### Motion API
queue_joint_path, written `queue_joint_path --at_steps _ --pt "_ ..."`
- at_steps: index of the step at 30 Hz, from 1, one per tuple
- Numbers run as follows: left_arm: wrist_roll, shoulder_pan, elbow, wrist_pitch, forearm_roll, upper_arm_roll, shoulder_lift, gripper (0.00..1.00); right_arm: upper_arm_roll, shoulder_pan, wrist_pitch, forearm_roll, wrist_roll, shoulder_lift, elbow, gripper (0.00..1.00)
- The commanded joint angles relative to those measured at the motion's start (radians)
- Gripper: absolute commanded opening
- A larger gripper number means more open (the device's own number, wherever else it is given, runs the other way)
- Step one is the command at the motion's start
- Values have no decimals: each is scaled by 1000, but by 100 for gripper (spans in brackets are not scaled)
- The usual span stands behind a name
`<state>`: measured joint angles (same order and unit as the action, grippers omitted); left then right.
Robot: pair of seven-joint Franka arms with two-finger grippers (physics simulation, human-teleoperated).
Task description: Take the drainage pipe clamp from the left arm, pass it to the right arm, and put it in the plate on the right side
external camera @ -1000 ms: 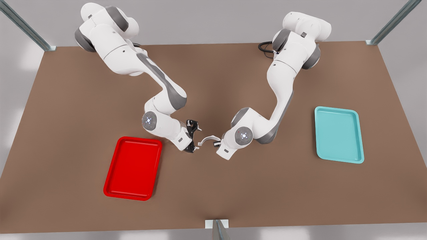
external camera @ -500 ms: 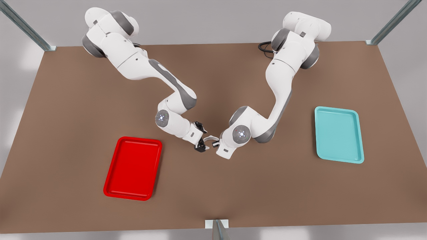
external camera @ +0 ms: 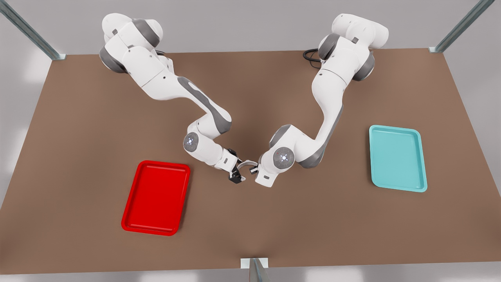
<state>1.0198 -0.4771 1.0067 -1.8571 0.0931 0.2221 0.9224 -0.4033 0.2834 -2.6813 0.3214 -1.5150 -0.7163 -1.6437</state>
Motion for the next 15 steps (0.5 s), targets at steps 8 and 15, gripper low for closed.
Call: queue_joint_path --at_steps 8,15 --pt "43 0 -14 27 0 3 -7 100 0 -6 -20 1 -97 -3 7 21" --pt "-55 116 -100 324 -3 3 -129 100 0 -10 -20 4 -79 -3 9 21"
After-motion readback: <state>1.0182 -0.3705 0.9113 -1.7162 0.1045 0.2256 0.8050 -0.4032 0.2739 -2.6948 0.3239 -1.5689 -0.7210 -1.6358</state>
